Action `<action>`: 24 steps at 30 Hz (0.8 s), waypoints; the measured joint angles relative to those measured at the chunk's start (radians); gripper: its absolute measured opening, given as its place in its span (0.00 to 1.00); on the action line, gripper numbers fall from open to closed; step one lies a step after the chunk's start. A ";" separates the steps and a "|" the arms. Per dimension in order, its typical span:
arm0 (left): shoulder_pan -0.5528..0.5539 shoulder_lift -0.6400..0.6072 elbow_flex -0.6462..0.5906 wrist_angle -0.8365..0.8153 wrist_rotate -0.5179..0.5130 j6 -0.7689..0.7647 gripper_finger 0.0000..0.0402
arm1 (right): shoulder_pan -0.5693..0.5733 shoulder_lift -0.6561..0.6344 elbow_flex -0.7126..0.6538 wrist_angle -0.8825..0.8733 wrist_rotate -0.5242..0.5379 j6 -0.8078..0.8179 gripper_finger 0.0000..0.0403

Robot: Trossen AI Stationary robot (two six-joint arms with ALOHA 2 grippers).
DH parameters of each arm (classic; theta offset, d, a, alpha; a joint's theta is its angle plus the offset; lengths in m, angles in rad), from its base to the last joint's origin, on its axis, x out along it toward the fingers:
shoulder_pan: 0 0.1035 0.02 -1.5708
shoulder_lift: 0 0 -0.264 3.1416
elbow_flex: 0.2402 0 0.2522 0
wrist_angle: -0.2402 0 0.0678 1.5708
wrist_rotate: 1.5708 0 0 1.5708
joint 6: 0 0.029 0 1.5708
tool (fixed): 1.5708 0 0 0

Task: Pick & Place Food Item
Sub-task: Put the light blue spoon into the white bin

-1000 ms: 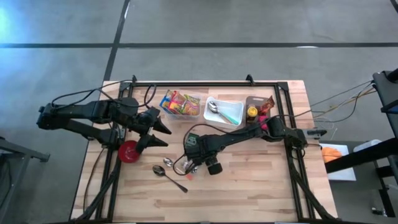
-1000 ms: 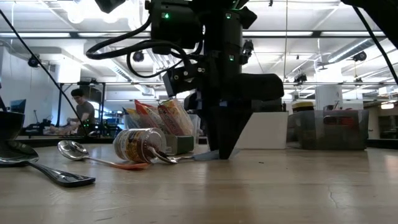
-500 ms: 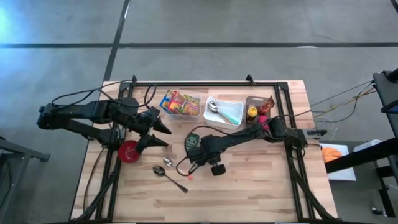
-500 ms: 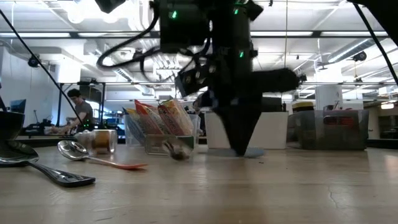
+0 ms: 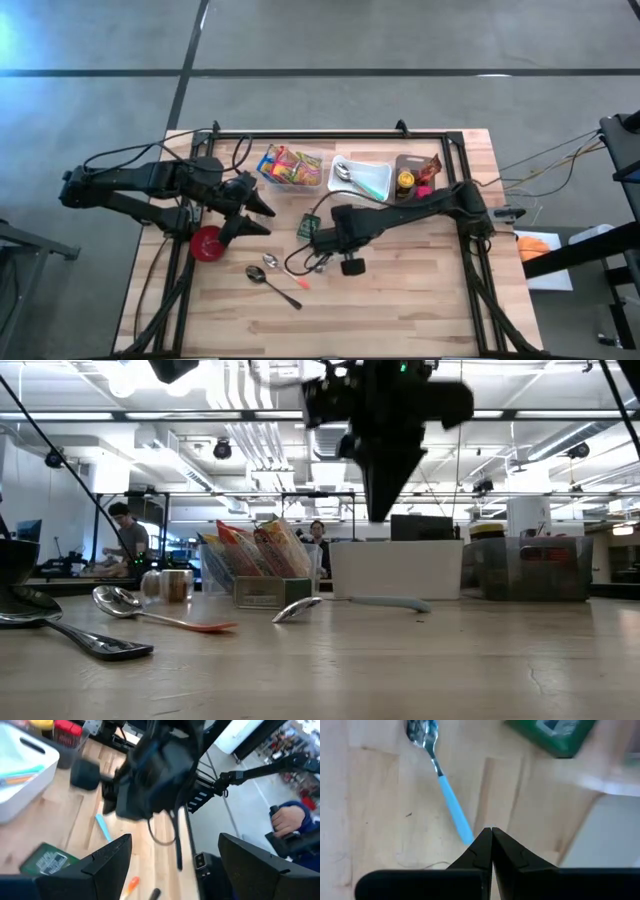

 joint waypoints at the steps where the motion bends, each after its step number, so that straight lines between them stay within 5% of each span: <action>1: 0.000 0.000 0.000 -0.002 0.000 -0.018 0.75 | -0.001 -0.017 -0.003 0.002 0.009 0.001 0.01; 19: -0.001 0.000 0.000 -0.003 0.000 -0.036 0.75 | -0.010 -0.050 -0.138 0.168 -0.045 0.176 0.02; 24: 0.000 0.000 0.000 -0.001 0.000 -0.019 0.75 | -0.013 -0.050 -0.158 0.230 -0.113 0.182 0.11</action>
